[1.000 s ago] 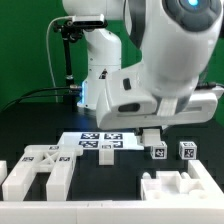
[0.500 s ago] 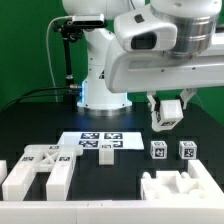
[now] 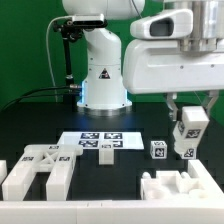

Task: Assemble chair

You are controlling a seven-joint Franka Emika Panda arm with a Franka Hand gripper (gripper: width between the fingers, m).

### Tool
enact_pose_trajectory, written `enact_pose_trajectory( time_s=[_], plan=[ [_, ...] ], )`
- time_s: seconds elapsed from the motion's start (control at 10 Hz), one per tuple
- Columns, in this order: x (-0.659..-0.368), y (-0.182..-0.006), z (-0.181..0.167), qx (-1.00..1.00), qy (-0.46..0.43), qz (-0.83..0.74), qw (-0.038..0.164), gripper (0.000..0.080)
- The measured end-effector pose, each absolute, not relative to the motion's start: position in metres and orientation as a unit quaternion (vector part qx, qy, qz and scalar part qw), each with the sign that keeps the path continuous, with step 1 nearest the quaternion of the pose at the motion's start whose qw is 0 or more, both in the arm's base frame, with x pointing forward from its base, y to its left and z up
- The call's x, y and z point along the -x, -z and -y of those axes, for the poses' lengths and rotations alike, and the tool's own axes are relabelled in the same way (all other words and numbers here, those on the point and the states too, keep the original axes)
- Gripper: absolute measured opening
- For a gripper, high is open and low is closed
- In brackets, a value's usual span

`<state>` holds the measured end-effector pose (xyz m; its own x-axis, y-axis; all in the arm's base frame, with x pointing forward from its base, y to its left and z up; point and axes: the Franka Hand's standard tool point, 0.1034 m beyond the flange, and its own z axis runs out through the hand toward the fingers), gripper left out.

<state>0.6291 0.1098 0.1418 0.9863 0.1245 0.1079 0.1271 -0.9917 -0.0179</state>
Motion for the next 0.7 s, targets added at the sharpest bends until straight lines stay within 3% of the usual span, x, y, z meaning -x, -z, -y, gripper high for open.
enact_pose_trajectory(
  time_s=[0.3, 0.5, 0.7],
  plan=[
    [-0.634, -0.138, -0.114, 0.985, 0.158, 0.062, 0.024, 0.0284],
    [-0.633, -0.135, -0.113, 0.985, 0.158, 0.062, 0.024, 0.0284],
    [-0.636, -0.117, -0.114, 0.984, 0.164, 0.061, 0.025, 0.0284]
  ],
)
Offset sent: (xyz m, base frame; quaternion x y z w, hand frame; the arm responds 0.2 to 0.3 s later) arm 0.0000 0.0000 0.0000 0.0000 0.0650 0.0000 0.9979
